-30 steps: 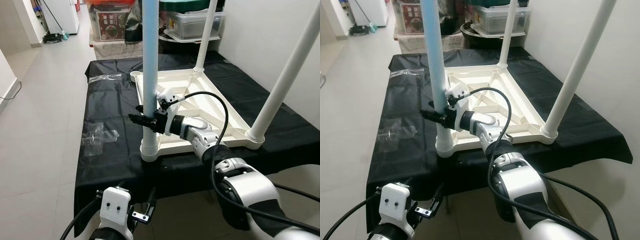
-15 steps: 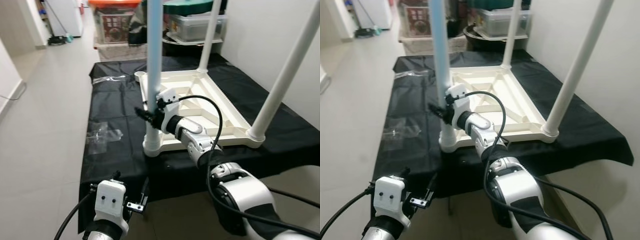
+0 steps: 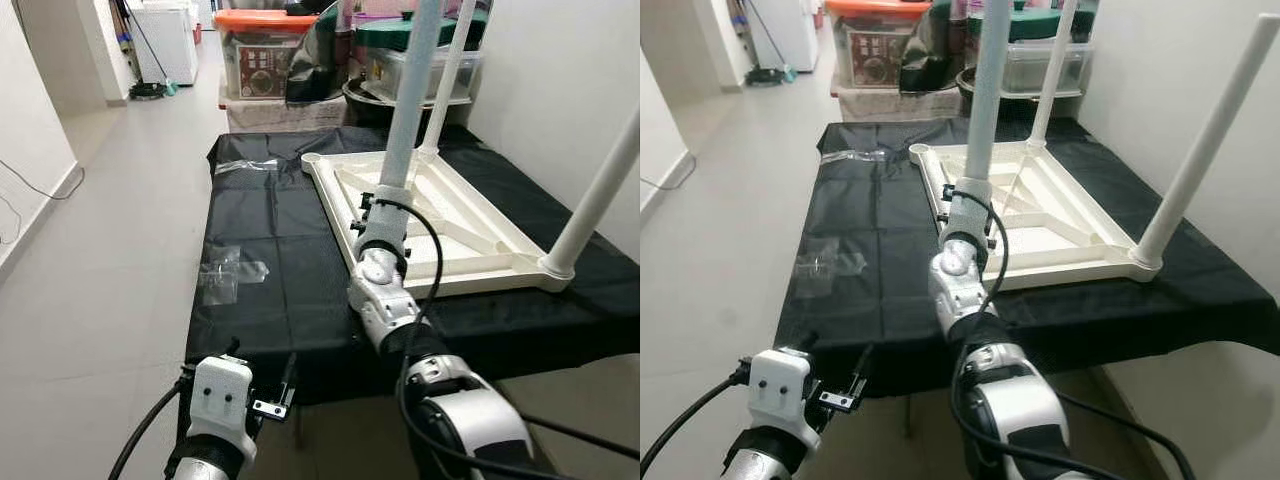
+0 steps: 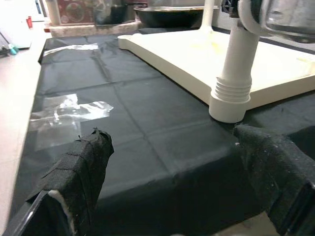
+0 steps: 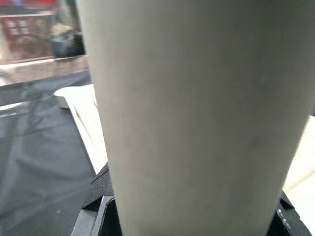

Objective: Building children table

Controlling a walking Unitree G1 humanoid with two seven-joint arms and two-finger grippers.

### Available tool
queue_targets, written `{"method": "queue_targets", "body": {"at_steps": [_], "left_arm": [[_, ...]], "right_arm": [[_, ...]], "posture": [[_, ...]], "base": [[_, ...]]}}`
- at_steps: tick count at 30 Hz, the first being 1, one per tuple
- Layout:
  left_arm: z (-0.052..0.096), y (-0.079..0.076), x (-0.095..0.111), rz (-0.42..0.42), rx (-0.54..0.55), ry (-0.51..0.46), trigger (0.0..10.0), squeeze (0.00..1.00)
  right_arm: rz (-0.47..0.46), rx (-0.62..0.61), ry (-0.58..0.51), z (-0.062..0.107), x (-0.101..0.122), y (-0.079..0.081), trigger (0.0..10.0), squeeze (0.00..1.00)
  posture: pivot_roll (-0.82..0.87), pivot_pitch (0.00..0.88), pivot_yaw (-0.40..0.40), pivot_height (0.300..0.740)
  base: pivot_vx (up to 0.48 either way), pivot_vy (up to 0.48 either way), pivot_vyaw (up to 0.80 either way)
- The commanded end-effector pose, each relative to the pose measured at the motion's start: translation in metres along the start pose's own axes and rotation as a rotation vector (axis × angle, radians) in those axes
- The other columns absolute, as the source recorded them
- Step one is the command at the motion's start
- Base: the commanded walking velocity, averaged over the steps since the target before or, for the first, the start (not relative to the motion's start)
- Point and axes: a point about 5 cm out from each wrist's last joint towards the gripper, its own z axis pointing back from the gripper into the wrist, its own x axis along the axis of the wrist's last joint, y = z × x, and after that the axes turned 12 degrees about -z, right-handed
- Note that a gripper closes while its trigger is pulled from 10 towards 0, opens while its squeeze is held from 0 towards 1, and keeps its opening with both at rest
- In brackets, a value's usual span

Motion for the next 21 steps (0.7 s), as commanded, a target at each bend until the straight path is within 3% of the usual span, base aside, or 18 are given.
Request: {"method": "queue_targets", "body": {"at_steps": [1,7,9,10,14,15,21], "left_arm": [[0.0,-0.002,-0.004,-0.011,-0.01,0.011,10.0,0.0],[-0.003,-0.004,-0.005,-0.01,-0.014,0.01,10.0,0.0],[-0.003,-0.004,-0.006,-0.007,-0.016,0.013,10.0,0.0],[-0.002,-0.004,-0.007,-0.007,-0.02,0.016,10.0,0.0],[-0.003,-0.005,-0.008,-0.012,-0.034,0.019,10.0,0.0],[-0.002,-0.004,-0.008,-0.013,-0.034,0.02,10.0,0.0],[-0.002,-0.003,-0.01,-0.016,-0.032,0.024,10.0,0.0]], "right_arm": [[-0.03,-0.145,0.146,0.001,-0.025,-0.02,0.0,0.0],[-0.024,-0.135,0.129,0.0,-0.022,-0.019,0.0,0.0],[-0.025,-0.111,0.121,0.001,-0.021,-0.017,0.4,0.0],[-0.016,-0.056,0.115,0.001,-0.02,-0.014,10.0,0.0],[-0.021,0.013,0.108,0.005,-0.019,-0.01,10.0,0.0],[-0.027,0.023,0.11,0.005,-0.019,-0.01,10.0,1.0],[0.005,0.061,0.086,0.003,-0.018,-0.015,10.0,1.0]], "posture": [[0.1,0.027,-0.034,0.74],[0.06,0.016,-0.035,0.74],[0.05,0.015,-0.026,0.74],[0.05,0.014,-0.023,0.74],[0.06,0.01,-0.02,0.74],[0.06,0.007,-0.016,0.74],[0.06,0.0,-0.016,0.74]], "base": [[0.0,0.0,0.0],[0.0,0.0,0.0],[0.0,0.0,0.0],[0.0,0.0,0.0],[0.0,0.0,0.0],[0.0,0.0,0.0],[0.0,0.0,0.0]]}}
